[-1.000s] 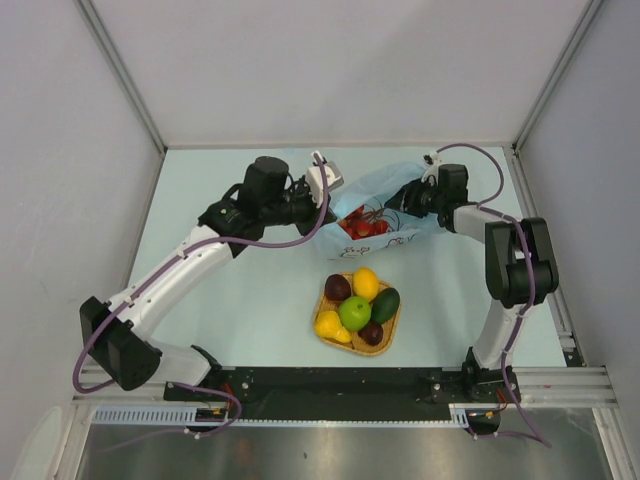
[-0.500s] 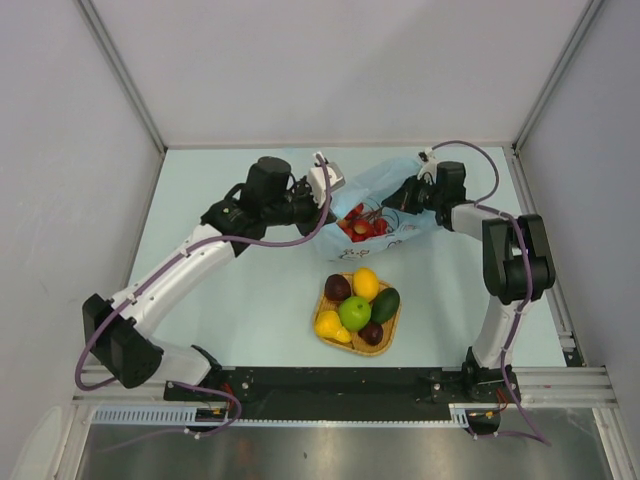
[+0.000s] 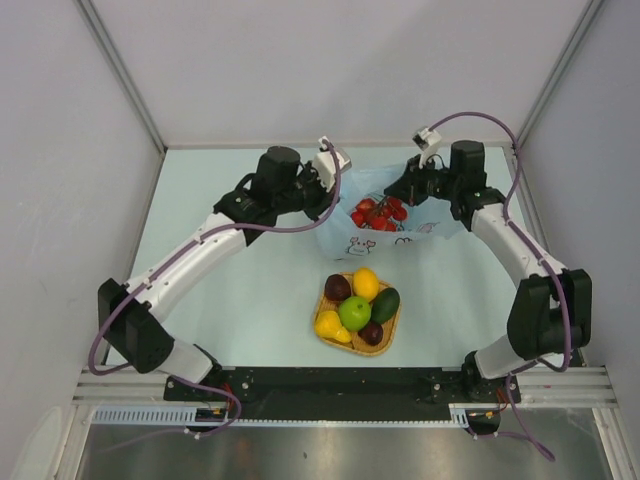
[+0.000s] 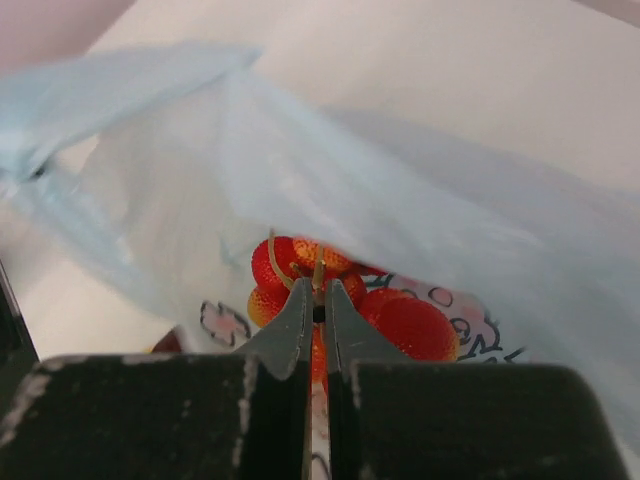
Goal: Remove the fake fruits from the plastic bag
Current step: Take out the fake fruit from the plastic bag.
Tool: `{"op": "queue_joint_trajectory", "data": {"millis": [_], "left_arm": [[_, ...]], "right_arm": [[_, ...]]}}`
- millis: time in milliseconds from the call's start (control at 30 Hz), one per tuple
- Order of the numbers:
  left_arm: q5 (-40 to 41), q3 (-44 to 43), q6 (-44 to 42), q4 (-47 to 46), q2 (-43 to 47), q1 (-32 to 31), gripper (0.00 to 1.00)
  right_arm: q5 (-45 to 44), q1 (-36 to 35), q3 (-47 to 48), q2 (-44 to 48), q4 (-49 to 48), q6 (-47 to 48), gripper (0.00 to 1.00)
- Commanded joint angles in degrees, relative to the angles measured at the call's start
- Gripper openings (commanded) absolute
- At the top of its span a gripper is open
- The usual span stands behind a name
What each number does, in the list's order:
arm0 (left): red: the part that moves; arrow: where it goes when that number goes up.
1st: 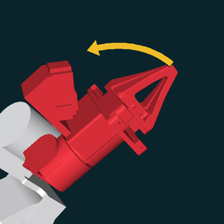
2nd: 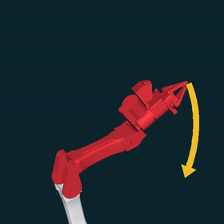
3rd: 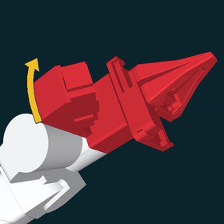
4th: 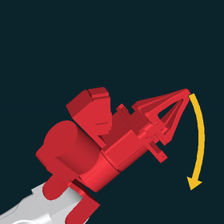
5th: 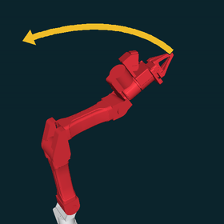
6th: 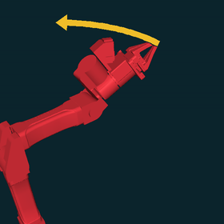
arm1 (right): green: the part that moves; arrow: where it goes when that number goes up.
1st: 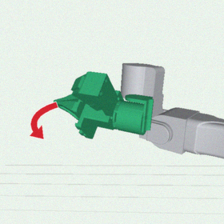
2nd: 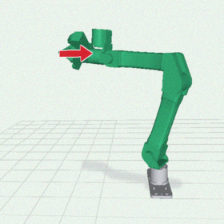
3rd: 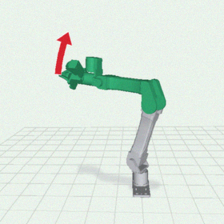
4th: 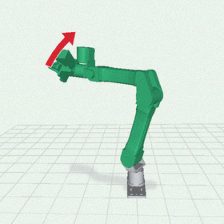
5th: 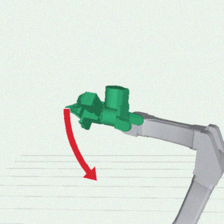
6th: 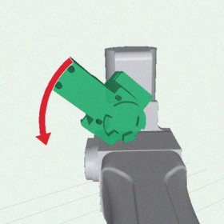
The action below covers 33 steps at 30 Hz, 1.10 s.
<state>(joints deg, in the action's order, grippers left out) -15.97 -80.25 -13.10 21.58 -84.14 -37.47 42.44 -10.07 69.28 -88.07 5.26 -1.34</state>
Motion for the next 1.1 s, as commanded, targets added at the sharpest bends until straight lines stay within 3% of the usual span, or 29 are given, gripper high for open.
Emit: {"op": "queue_joint_trajectory", "data": {"millis": [0, 100, 200, 267, 333, 567, 700, 900, 1067], "left_arm": [[4.44, -4.91, -0.86, -4.00, -1.90, -0.06, 0.00], [7.09, -6.14, -4.20, -5.67, -4.71, 0.99, 0.00], [7.18, -8.33, -4.39, -6.64, -8.23, 2.75, 0.00], [7.44, -8.87, -2.38, -6.99, -10.50, 3.63, 0.00], [7.09, -8.70, 0.26, -6.91, -11.48, 5.12, 0.00], [9.89, -7.99, 0.19, -7.52, -10.26, 9.51, 0.00], [12.54, -12.80, 0.36, -8.23, -8.24, 14.35, 0.00], [14.12, -20.81, -1.92, -8.93, -7.18, 19.63, 0.00], [12.99, -17.42, -2.20, -8.32, -4.99, 19.90, 0.00]], "right_arm": [[-4.99, -5.66, 1.65, 5.97, 11.87, 15.65, 0.00], [-9.11, -8.04, 1.65, 9.49, 9.70, 17.87, 0.00], [-13.07, -8.92, 1.74, 11.60, 0.84, 12.79, 0.00], [-14.74, -9.88, 2.70, 11.17, -6.82, 10.06, 0.00], [-14.93, -11.03, 7.00, 10.21, -8.06, 9.17, 0.00], [-14.31, -11.29, 13.87, 10.55, -5.79, 8.91, 0.00], [-11.42, -12.96, 13.96, 14.41, -3.33, 8.81, 0.00], [-8.78, -24.90, 13.87, 16.79, 4.67, 16.72, 0.00], [-6.23, -31.14, 13.69, 16.00, 8.36, 19.26, 0.00]]}}
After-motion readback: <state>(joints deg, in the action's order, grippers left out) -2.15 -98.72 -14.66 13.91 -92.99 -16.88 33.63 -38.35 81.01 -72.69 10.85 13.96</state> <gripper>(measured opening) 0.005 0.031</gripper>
